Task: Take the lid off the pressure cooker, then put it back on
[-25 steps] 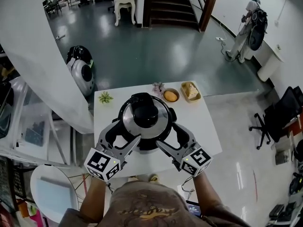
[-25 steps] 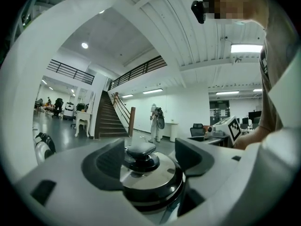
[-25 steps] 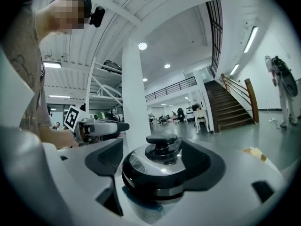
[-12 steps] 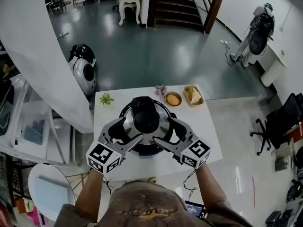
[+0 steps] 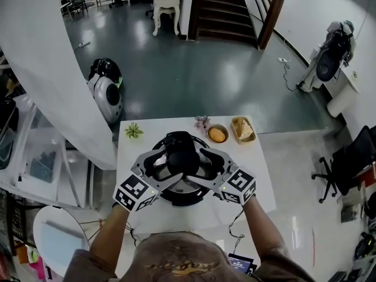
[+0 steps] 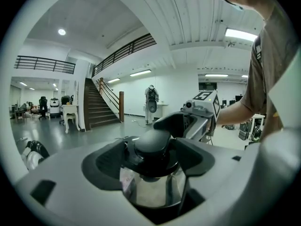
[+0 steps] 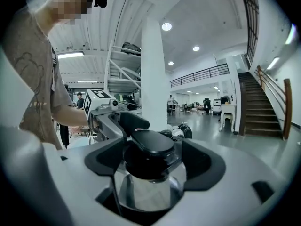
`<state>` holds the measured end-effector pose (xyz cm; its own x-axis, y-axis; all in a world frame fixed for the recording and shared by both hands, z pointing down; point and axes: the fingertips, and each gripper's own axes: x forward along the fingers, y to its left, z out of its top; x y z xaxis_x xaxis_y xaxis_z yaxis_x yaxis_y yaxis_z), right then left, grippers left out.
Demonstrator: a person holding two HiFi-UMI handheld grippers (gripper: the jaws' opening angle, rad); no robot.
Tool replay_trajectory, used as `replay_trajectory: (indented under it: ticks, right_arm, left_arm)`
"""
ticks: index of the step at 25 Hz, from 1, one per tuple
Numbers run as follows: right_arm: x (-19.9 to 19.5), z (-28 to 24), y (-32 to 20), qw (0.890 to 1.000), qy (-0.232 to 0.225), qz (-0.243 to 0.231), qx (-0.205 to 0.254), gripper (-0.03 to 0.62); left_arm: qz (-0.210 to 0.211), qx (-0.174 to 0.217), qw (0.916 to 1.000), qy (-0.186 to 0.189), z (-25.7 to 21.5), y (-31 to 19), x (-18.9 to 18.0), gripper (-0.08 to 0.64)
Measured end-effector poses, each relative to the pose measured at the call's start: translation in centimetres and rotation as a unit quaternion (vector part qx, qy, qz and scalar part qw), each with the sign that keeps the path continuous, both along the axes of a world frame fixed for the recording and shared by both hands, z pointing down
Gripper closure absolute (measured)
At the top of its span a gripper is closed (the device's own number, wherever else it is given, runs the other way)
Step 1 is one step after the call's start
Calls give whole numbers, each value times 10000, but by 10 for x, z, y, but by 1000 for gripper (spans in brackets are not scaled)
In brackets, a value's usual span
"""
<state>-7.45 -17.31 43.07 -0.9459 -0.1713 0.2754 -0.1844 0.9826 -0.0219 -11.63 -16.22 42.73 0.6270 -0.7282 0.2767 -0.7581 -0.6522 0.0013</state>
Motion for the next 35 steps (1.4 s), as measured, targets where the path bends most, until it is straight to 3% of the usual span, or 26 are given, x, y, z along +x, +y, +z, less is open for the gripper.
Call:
replay_trajectory:
  ticks: [10, 19, 25, 35]
  right_arm:
    - [-10, 11, -3, 9955, 587, -737, 36, 256]
    - [-15, 15, -2, 9874, 896, -1300, 104, 278]
    - [-17, 15, -4, 9888, 821, -1239, 142, 318]
    - [-20, 14, -5, 9923, 822, -913, 153, 321]
  left_arm:
    - [403, -184, 9979, -470, 12, -8, 10, 273]
    - [585, -273, 9971, -401, 14, -9, 12, 296]
    - [697, -255, 9965, -389, 15, -8, 10, 302]
    - [1017, -286, 9937, -371, 15, -9, 7, 304]
